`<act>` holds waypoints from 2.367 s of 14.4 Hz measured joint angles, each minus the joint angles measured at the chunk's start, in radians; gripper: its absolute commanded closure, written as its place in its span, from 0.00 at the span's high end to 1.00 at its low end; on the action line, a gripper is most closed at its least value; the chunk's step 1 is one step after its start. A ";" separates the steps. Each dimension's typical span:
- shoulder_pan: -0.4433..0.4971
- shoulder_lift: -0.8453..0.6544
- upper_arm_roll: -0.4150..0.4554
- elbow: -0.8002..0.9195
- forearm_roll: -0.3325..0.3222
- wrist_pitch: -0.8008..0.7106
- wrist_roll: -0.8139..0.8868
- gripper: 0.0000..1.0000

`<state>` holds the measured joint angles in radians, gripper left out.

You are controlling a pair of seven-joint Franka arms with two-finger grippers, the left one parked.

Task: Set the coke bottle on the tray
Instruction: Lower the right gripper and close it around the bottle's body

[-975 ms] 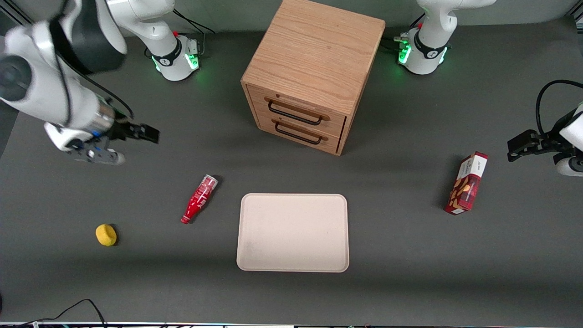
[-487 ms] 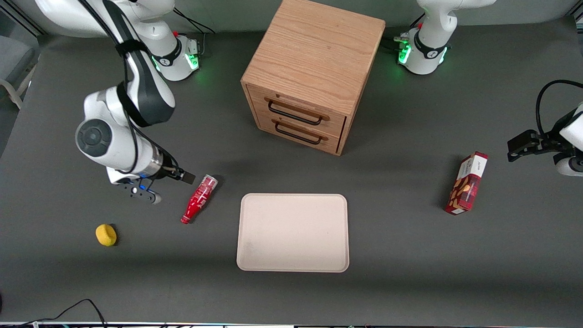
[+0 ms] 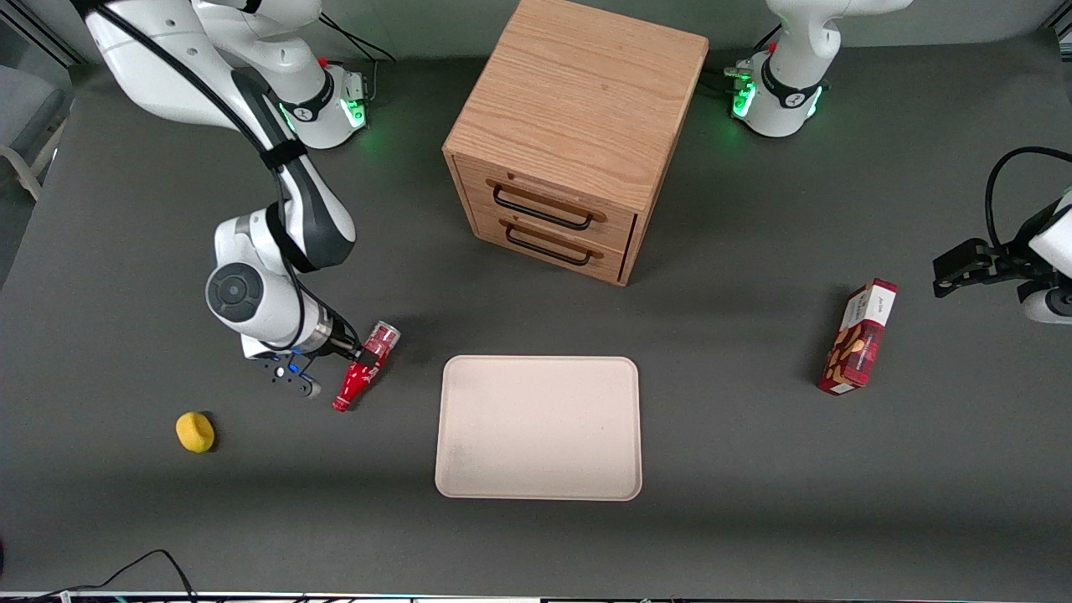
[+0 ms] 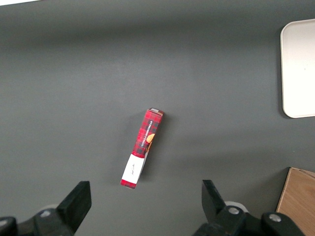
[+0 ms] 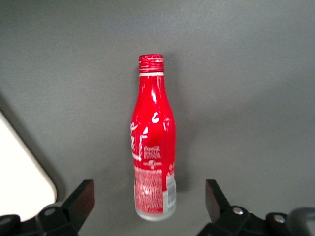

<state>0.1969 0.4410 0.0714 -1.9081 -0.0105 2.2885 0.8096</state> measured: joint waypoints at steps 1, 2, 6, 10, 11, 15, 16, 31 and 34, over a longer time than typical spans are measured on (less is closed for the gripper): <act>0.000 0.018 0.000 -0.001 0.000 0.024 0.008 1.00; 0.000 0.035 0.001 -0.002 -0.003 0.049 0.019 1.00; 0.007 0.082 0.004 -0.002 -0.073 0.088 0.083 1.00; 0.015 0.109 0.005 -0.002 -0.091 0.099 0.091 1.00; 0.019 0.116 0.005 -0.002 -0.099 0.105 0.097 0.95; 0.023 0.132 0.005 -0.002 -0.148 0.111 0.133 0.29; 0.023 0.134 0.005 -0.002 -0.149 0.113 0.134 0.00; 0.019 0.114 0.003 -0.001 -0.152 0.079 0.144 0.00; 0.004 0.008 0.005 0.001 -0.151 -0.079 0.114 0.00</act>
<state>0.2013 0.4493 0.0764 -1.9074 -0.1611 2.2099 0.9240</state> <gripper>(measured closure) 0.458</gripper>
